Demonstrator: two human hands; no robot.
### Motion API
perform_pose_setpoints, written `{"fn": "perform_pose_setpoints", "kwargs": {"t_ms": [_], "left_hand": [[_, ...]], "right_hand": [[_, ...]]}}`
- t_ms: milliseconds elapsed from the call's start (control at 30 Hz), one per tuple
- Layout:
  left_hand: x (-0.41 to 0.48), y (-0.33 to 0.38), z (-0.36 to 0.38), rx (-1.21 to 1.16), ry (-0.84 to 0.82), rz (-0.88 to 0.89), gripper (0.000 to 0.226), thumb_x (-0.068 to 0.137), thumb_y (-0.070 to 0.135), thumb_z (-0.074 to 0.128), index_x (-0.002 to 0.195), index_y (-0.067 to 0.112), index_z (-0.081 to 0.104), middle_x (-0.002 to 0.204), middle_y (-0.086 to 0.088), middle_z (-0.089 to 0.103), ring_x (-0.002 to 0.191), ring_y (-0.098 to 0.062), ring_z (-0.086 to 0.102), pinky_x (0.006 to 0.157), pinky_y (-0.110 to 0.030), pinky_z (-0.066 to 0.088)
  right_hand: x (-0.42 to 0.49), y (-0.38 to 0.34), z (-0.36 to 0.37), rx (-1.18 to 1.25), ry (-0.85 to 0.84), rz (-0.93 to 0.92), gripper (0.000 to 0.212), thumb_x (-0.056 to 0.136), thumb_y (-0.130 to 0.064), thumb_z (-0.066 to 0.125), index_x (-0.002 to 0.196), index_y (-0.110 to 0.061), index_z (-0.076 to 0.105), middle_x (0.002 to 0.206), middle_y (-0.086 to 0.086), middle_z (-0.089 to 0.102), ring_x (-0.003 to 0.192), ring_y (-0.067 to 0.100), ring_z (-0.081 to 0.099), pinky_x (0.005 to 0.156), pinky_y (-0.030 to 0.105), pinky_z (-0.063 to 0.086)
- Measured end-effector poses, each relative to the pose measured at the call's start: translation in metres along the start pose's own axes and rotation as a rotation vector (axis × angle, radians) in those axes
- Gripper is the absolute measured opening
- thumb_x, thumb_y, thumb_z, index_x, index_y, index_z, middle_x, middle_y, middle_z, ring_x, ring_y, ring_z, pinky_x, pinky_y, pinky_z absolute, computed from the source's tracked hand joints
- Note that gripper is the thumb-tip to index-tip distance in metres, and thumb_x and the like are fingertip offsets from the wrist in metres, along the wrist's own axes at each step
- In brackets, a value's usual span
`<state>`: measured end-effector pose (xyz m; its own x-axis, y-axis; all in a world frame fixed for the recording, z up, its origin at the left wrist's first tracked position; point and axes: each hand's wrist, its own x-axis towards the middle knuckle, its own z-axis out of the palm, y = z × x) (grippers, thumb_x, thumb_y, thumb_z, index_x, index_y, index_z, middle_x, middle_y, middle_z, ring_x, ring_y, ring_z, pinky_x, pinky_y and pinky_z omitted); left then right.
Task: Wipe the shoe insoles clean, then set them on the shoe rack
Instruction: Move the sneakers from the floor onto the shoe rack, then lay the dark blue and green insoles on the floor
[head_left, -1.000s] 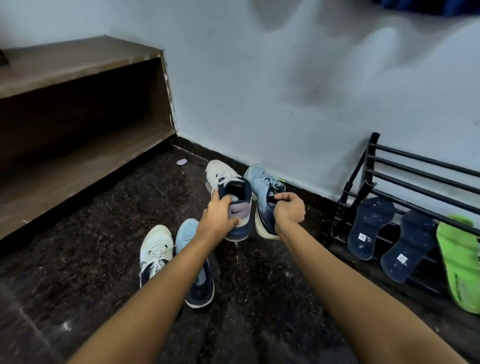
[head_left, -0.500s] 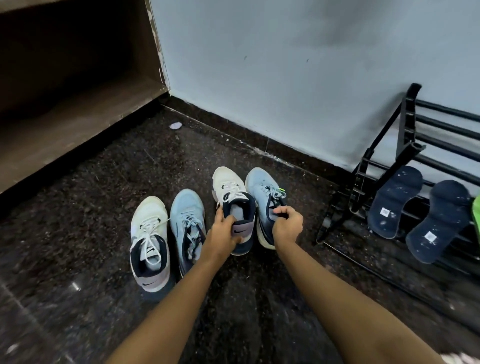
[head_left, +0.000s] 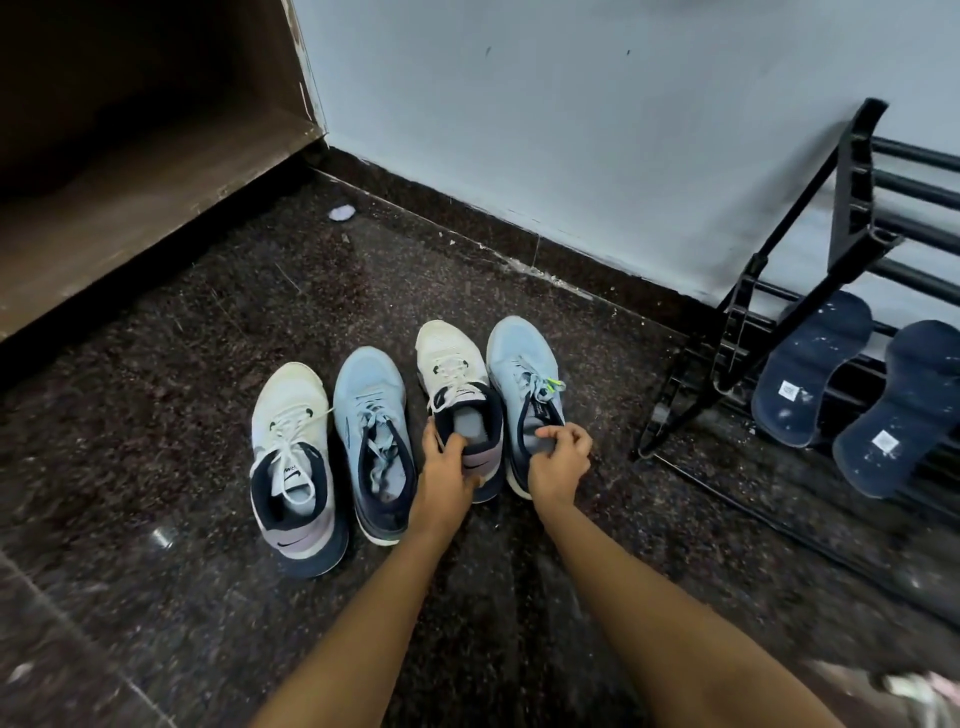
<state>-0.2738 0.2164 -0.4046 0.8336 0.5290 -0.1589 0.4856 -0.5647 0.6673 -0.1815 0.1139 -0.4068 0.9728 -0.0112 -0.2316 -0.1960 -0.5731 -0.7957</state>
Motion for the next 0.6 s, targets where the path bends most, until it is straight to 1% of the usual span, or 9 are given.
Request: {"fn": "perform_pose_setpoints", "kwargs": {"t_ms": [67, 133, 200, 267, 333, 400, 467, 533, 600], "left_hand": [[0.0, 0.002, -0.003, 0.035, -0.002, -0.005, 0.04, 0.084, 0.014, 0.073, 0.111, 0.014, 0.044, 0.159, -0.014, 0.003, 0.129, -0.035, 0.044, 0.09, -0.036, 0.045], [0.002, 0.01, -0.01, 0.126, -0.001, -0.024, 0.063, 0.075, 0.032, 0.081, 0.122, 0.017, 0.04, 0.159, -0.013, 0.003, 0.134, -0.037, 0.038, 0.092, -0.041, 0.047], [0.006, 0.028, -0.022, 0.274, 0.014, -0.004, 0.088, 0.07, 0.047, 0.082, 0.136, 0.016, 0.033, 0.16, -0.018, -0.001, 0.143, -0.038, 0.024, 0.103, -0.042, 0.042], [0.012, 0.055, -0.036, 0.369, 0.039, 0.077, 0.099, 0.068, 0.053, 0.081, 0.143, 0.016, 0.028, 0.16, -0.022, -0.001, 0.144, -0.038, 0.021, 0.109, -0.043, 0.037], [0.018, 0.089, -0.05, 0.381, 0.053, 0.147, 0.097, 0.07, 0.052, 0.08, 0.144, 0.017, 0.027, 0.16, -0.022, 0.0, 0.143, -0.039, 0.025, 0.107, -0.043, 0.036], [0.023, 0.128, -0.061, 0.369, 0.048, 0.224, 0.087, 0.074, 0.046, 0.079, 0.14, 0.016, 0.031, 0.159, -0.021, 0.003, 0.14, -0.04, 0.029, 0.104, -0.044, 0.037], [0.025, 0.169, -0.07, 0.388, 0.044, 0.309, 0.079, 0.078, 0.043, 0.076, 0.138, 0.014, 0.033, 0.159, -0.02, 0.008, 0.136, -0.04, 0.033, 0.101, -0.045, 0.038], [0.027, 0.203, -0.078, 0.386, 0.062, 0.37, 0.071, 0.082, 0.039, 0.073, 0.136, 0.012, 0.036, 0.157, -0.018, 0.015, 0.133, -0.039, 0.036, 0.101, -0.046, 0.04], [0.022, 0.24, -0.08, 0.353, 0.066, 0.438, 0.062, 0.084, 0.034, 0.071, 0.132, 0.011, 0.041, 0.15, -0.016, 0.028, 0.131, -0.036, 0.04, 0.1, -0.046, 0.042]], "right_hand": [[0.001, -0.004, -0.004, -0.059, -0.049, 0.012, 0.028, 0.083, 0.007, 0.04, 0.097, -0.011, 0.056, 0.131, 0.004, 0.035, 0.11, 0.029, 0.031, 0.086, 0.034, 0.03], [0.006, -0.011, -0.014, -0.125, -0.083, -0.024, 0.024, 0.084, 0.001, 0.045, 0.101, -0.014, 0.056, 0.129, 0.006, 0.035, 0.112, 0.031, 0.032, 0.093, 0.038, 0.031], [0.013, -0.022, -0.031, -0.172, -0.076, -0.173, 0.023, 0.083, -0.004, 0.05, 0.103, -0.013, 0.057, 0.125, 0.008, 0.038, 0.112, 0.033, 0.035, 0.093, 0.035, 0.027], [0.02, -0.036, -0.054, -0.193, -0.059, -0.335, 0.02, 0.082, -0.006, 0.053, 0.101, -0.011, 0.058, 0.119, 0.011, 0.043, 0.11, 0.033, 0.038, 0.088, 0.03, 0.024], [0.027, -0.055, -0.078, -0.161, -0.057, -0.404, 0.017, 0.083, -0.006, 0.054, 0.099, -0.009, 0.058, 0.116, 0.012, 0.044, 0.109, 0.029, 0.038, 0.088, 0.029, 0.026], [0.031, -0.074, -0.107, -0.092, -0.033, -0.44, 0.017, 0.083, -0.005, 0.053, 0.099, -0.009, 0.058, 0.114, 0.011, 0.044, 0.107, 0.025, 0.039, 0.086, 0.023, 0.026], [0.033, -0.089, -0.137, -0.035, 0.027, -0.484, 0.016, 0.082, -0.005, 0.054, 0.097, -0.01, 0.059, 0.11, 0.009, 0.046, 0.105, 0.024, 0.044, 0.085, 0.018, 0.026], [0.032, -0.099, -0.159, 0.014, 0.071, -0.502, 0.016, 0.081, -0.005, 0.054, 0.095, -0.011, 0.059, 0.106, 0.007, 0.047, 0.101, 0.022, 0.049, 0.087, 0.02, 0.032], [0.028, -0.099, -0.19, 0.038, 0.122, -0.512, 0.015, 0.081, -0.006, 0.053, 0.092, -0.013, 0.059, 0.103, 0.005, 0.049, 0.096, 0.021, 0.051, 0.087, 0.028, 0.041]]}}
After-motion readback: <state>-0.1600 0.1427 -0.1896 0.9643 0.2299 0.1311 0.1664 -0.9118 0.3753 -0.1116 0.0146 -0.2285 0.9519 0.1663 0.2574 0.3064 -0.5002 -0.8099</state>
